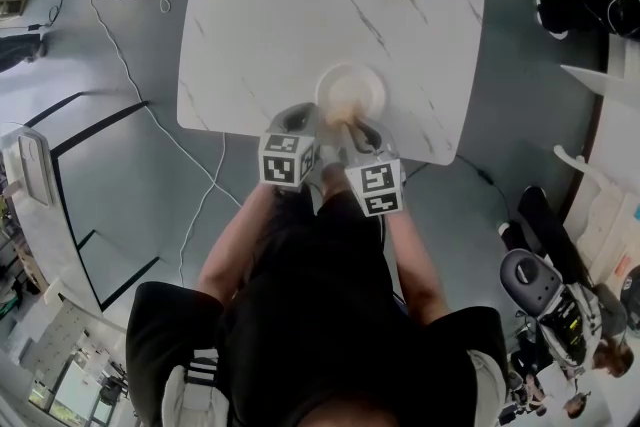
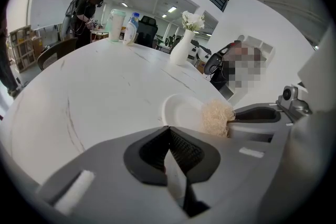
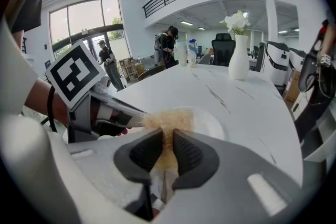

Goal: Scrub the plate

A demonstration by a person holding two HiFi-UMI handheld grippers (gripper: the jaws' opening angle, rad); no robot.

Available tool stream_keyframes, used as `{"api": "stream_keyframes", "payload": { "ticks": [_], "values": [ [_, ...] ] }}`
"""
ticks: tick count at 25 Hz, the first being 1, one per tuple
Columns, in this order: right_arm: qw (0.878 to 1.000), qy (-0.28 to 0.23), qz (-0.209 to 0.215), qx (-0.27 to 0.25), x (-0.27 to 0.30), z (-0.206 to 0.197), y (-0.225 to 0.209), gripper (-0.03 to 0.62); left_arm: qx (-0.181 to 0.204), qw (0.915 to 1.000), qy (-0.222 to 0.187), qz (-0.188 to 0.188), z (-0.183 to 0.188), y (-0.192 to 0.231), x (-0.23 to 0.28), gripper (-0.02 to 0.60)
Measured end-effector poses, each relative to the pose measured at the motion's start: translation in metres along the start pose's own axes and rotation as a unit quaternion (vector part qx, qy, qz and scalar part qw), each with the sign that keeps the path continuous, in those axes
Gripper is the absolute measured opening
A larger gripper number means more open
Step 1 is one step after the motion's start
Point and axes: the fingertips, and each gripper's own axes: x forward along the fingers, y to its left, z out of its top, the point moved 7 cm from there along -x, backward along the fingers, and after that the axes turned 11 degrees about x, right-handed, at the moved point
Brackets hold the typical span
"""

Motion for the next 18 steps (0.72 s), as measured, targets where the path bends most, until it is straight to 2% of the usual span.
{"api": "stream_keyframes", "payload": {
  "ticks": [18],
  "values": [
    [0.999,-0.009,-0.043,0.025,-0.019,-0.004,-0.032,0.061,0.001,1.0,0.005,-0.002,-0.001,-0.006,0.001,0.009]
  ]
}}
